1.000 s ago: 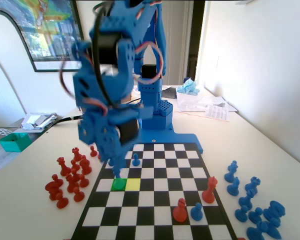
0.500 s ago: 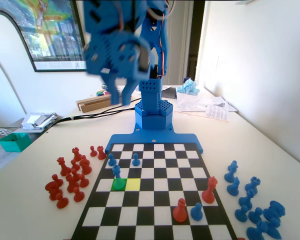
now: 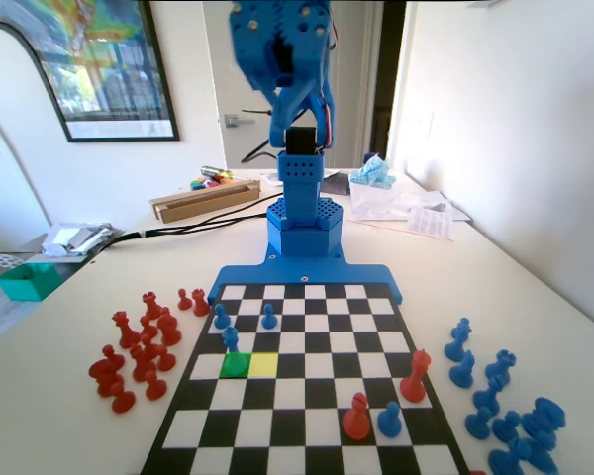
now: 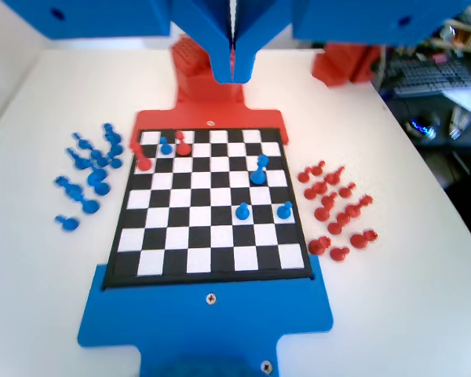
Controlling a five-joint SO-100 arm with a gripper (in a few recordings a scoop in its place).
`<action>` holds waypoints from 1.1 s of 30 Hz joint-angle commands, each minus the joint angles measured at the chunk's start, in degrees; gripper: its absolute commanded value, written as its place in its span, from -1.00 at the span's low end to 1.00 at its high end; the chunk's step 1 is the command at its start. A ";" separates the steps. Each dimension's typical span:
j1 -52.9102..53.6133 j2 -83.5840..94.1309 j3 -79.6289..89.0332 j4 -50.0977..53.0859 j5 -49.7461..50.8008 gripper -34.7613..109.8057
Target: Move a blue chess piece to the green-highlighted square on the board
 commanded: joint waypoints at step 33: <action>-4.48 31.03 12.04 -3.08 -4.13 -0.51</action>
